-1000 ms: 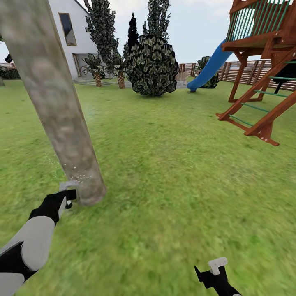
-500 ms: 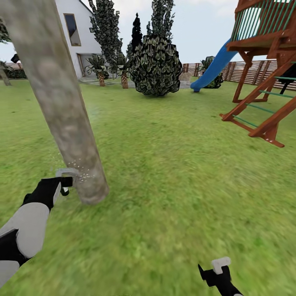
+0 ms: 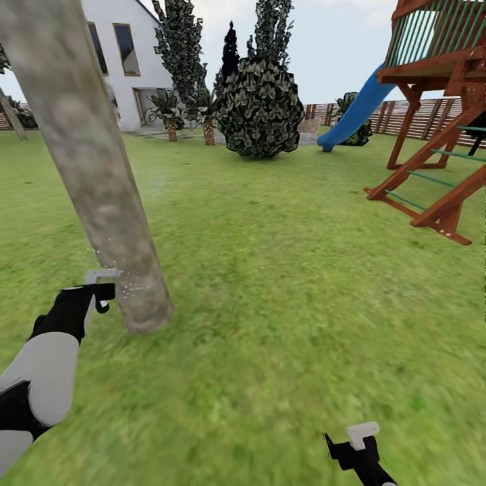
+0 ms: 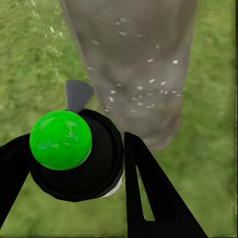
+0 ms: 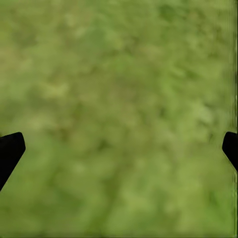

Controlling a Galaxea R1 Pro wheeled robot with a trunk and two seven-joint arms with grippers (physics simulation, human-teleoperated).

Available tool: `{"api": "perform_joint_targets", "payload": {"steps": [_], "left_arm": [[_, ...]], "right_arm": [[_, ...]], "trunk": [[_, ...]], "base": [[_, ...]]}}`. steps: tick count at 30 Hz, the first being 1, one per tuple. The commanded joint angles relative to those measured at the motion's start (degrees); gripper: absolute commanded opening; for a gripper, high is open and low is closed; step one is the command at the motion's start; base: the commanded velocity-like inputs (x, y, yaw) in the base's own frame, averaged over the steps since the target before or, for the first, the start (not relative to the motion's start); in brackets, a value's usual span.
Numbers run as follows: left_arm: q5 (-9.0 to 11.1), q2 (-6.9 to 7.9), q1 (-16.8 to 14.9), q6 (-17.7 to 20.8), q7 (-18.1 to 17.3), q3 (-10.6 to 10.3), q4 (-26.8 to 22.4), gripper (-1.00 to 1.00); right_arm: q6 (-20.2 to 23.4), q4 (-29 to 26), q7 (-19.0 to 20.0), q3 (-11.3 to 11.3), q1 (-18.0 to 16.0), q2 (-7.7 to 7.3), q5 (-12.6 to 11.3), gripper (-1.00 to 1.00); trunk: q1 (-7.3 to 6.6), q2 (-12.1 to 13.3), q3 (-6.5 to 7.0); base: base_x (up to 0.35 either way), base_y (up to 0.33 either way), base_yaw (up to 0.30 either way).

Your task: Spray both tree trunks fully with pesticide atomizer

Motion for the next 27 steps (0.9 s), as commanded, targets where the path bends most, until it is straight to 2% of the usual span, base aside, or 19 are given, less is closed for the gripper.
{"api": "perform_joint_targets", "payload": {"steps": [1, 9, 16, 19, 24, 27], "left_arm": [[-0.6, 0.0, -0.1, 0.2, -0.5, 0.4, 0.0, -1.0], [-0.6, 0.19, 0.3, 0.2, -0.3, 0.6, 0.4, -1.0], [-0.7, 0.06, 0.3, 0.2, -0.1, 0.6, 0.6, -1.0], [-0.7, 0.06, 0.9, 0.1, 0.1, 0.6, 2.1, -1.0], [-1.1, 1.38, 1.8, 0.2, 0.2, 1.0, 2.2, -1.0], [-1.2, 1.63, 2.4, 0.2, 0.3, 1.1, 1.9, -1.0]], "right_arm": [[-0.2, 0.0, 0.1, 0.1, 0.0, -0.01, 0.0, 1.0], [-0.2, 0.0, 0.2, 0.1, 0.0, -0.01, 0.0, 1.0], [-0.2, 0.0, 0.2, 0.1, 0.0, 0.03, 0.0, 1.0], [-0.2, 0.0, 0.2, 0.1, 0.0, 0.02, 0.0, 1.0], [-0.2, 0.1, 0.2, 0.1, 0.0, -0.01, 0.1, 1.0], [-0.2, 0.1, 0.2, 0.1, 0.0, -0.01, 0.1, 1.0]], "trunk": [[-0.01, 0.0, -0.05], [-0.01, 0.0, -0.05], [-0.01, 0.0, -0.05], [-0.01, 0.0, -0.05], [-0.01, 0.0, -0.05], [-0.01, 0.0, -0.05]], "base": [[0.0, -0.272, 0.0], [0.063, -0.272, 0.011], [0.086, -0.272, 0.248], [0.088, -0.272, 0.203], [0.09, -0.272, 0.014], [0.109, -0.272, 0.0]]}}
